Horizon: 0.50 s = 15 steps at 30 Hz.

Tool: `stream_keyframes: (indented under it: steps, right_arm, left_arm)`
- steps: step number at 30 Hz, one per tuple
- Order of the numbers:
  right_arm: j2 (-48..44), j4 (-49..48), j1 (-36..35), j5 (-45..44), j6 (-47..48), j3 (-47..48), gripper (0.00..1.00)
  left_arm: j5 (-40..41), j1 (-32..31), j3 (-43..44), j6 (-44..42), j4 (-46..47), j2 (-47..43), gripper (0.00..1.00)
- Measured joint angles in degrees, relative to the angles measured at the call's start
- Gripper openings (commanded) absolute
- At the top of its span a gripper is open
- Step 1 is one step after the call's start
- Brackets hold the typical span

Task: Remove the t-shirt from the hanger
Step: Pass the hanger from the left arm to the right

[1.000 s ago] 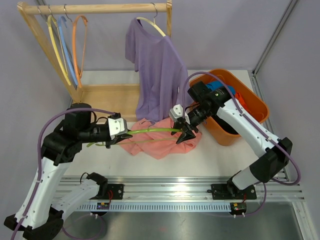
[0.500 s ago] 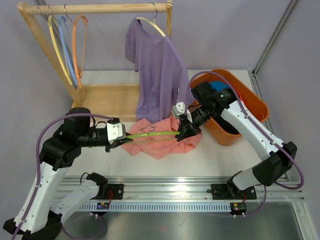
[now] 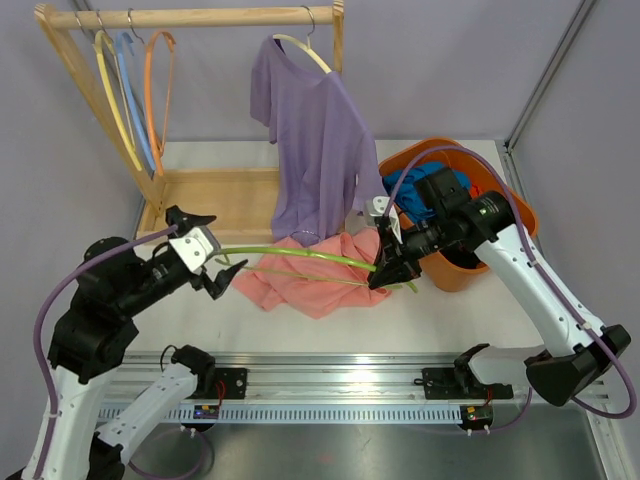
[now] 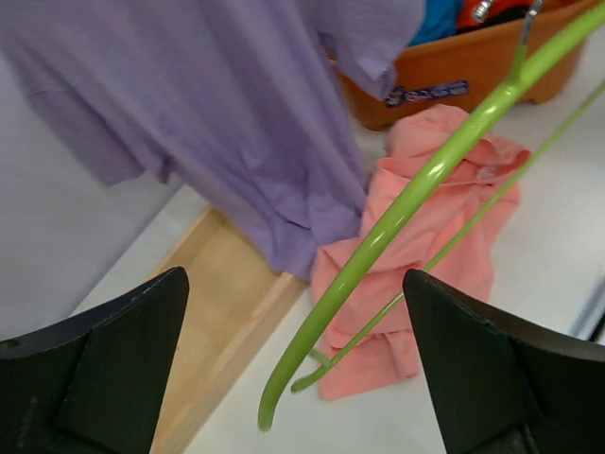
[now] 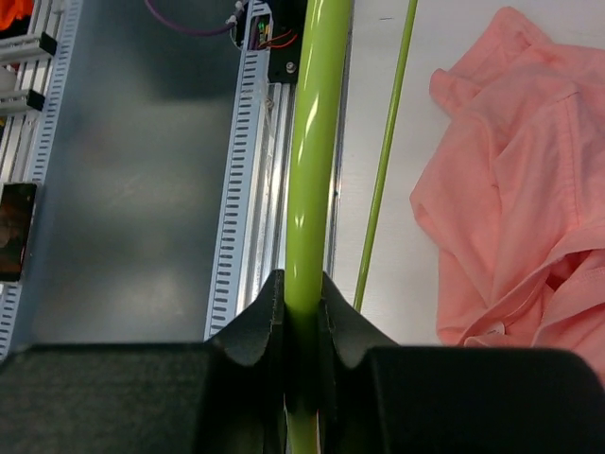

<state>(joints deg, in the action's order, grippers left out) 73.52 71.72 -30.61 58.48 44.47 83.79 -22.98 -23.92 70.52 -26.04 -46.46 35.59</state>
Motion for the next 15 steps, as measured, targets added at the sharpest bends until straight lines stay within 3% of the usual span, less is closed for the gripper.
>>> stream_keyframes:
  steps: [8, 15]
  right_arm:
    - [0.07, -10.99, 0.0, -4.63, -18.84, 0.09, 0.0]
    - [4.9, -21.77, -0.59, -13.53, -34.4, 6.14, 0.0]
  left_arm:
    - [15.82, 0.02, 4.42, 6.64, 1.55, -3.19, 0.99]
    - [28.13, 0.02, 3.65, 15.93, 1.57, -10.86, 0.99]
